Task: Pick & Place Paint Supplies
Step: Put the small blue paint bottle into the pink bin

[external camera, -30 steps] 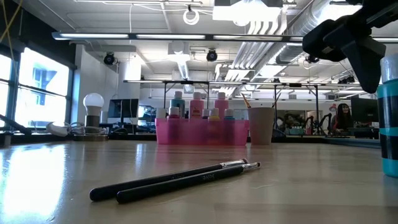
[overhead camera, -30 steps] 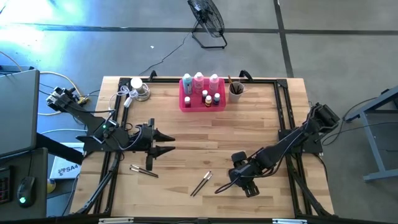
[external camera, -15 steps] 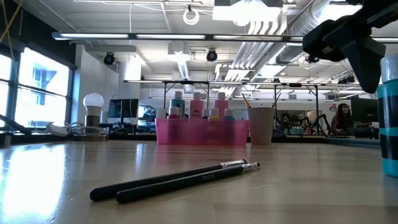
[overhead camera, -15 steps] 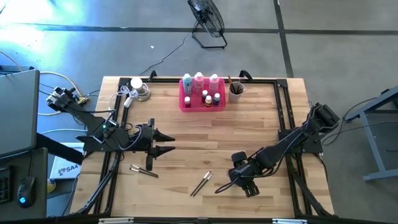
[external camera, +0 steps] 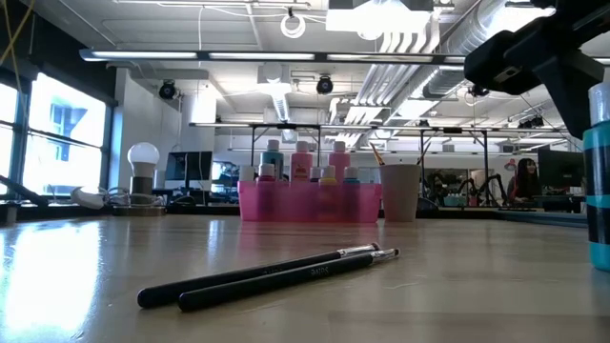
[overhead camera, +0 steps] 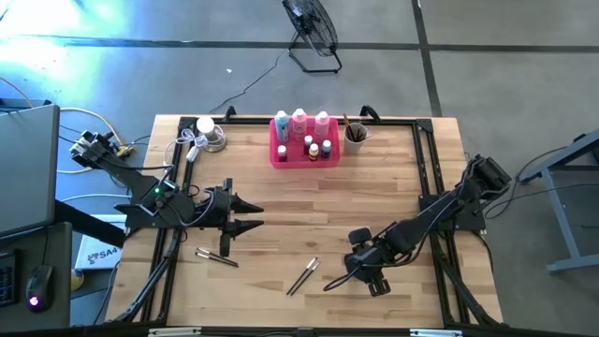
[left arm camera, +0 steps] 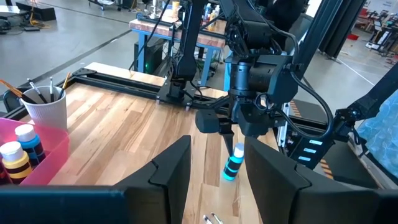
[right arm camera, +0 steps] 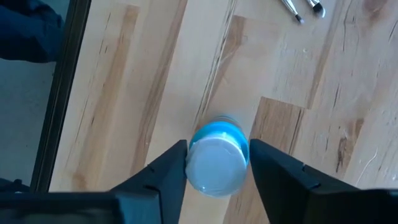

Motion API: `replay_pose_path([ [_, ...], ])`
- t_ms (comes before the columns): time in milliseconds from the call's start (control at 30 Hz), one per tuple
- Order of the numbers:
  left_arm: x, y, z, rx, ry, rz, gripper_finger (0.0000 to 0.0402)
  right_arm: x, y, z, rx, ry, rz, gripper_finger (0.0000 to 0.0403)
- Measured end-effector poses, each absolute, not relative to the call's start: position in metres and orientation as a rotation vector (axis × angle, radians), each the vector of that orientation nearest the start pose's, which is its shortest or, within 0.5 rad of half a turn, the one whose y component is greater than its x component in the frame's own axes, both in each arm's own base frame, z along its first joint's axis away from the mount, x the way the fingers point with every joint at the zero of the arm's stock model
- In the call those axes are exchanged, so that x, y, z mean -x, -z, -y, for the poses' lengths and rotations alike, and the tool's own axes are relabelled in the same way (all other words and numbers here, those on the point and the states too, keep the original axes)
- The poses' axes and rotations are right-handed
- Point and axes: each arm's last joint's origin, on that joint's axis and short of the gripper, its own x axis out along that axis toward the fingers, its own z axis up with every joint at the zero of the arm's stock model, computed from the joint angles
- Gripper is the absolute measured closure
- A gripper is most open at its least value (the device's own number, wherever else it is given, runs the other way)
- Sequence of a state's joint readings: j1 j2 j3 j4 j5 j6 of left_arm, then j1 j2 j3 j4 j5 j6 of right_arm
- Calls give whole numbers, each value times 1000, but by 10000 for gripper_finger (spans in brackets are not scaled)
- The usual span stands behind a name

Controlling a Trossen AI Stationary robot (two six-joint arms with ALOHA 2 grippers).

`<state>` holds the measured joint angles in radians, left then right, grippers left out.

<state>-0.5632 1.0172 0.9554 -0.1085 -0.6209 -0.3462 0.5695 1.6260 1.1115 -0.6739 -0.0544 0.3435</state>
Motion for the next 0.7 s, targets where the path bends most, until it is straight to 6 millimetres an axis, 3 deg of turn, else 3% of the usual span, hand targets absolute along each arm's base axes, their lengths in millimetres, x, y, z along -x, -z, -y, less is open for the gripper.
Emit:
replay_pose_path([
  [700,-195,-357,103,251,-81,-129,254,-264,-210,-171,9,-336,-1227,281],
])
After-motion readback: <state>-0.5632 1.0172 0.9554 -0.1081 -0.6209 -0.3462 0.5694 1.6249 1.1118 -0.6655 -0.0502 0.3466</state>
